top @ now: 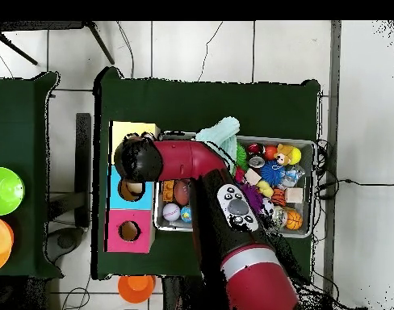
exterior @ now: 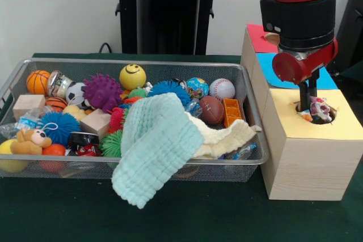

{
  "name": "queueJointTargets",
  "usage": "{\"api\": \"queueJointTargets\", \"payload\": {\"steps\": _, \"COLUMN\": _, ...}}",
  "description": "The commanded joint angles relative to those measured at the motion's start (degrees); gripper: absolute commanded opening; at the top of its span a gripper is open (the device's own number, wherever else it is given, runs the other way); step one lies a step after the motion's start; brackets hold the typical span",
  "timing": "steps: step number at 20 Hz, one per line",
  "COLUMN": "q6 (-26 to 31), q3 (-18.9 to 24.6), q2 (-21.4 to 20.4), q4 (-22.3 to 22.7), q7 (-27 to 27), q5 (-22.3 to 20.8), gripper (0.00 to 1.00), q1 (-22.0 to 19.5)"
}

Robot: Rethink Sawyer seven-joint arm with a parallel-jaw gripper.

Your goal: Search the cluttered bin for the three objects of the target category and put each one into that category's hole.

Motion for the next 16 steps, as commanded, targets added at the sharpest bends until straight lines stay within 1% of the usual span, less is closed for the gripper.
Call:
{"api": "queueJointTargets", "payload": {"steps": 1, "q6": -1.4, "q3": -4.2, "q2": 3.3, "q4": -0.9, "q7": 8.6, "q5": -4.0, "gripper": 0.00, "q1": 0.5}}
{"api": "queueJointTargets", "payload": {"steps": 3, "q6": -1.2, "q3": -4.4, "q2": 3.4, "q4": -0.9, "q7": 8.4, "q5": -3.9, "gripper": 0.00, "q1": 0.6}}
{"api": "queueJointTargets", "payload": {"steps": 8, "q6": 0.4, "q3": -1.7, "q2": 4.3, "q4": -0.4, "q7": 6.3, "q5": -2.7, "gripper": 0.00, "q1": -0.7}}
{"api": "queueJointTargets", "payload": {"steps": 12, "q6": 1.1, "q3": -1.2, "q2": 4.5, "q4": -0.3, "q7": 6.0, "q5": -2.3, "gripper": 0.00, "q1": -0.9}}
{"api": "queueJointTargets", "payload": {"steps": 13, "q6": 1.2, "q3": -1.2, "q2": 4.5, "q4": -0.3, "q7": 6.1, "q5": -2.3, "gripper": 1.00, "q1": -0.9}}
{"api": "queueJointTargets", "payload": {"steps": 16, "q6": 1.1, "q3": -1.2, "q2": 4.5, "q4": -0.3, "q7": 6.3, "q5": -2.2, "gripper": 1.00, "q1": -0.8}}
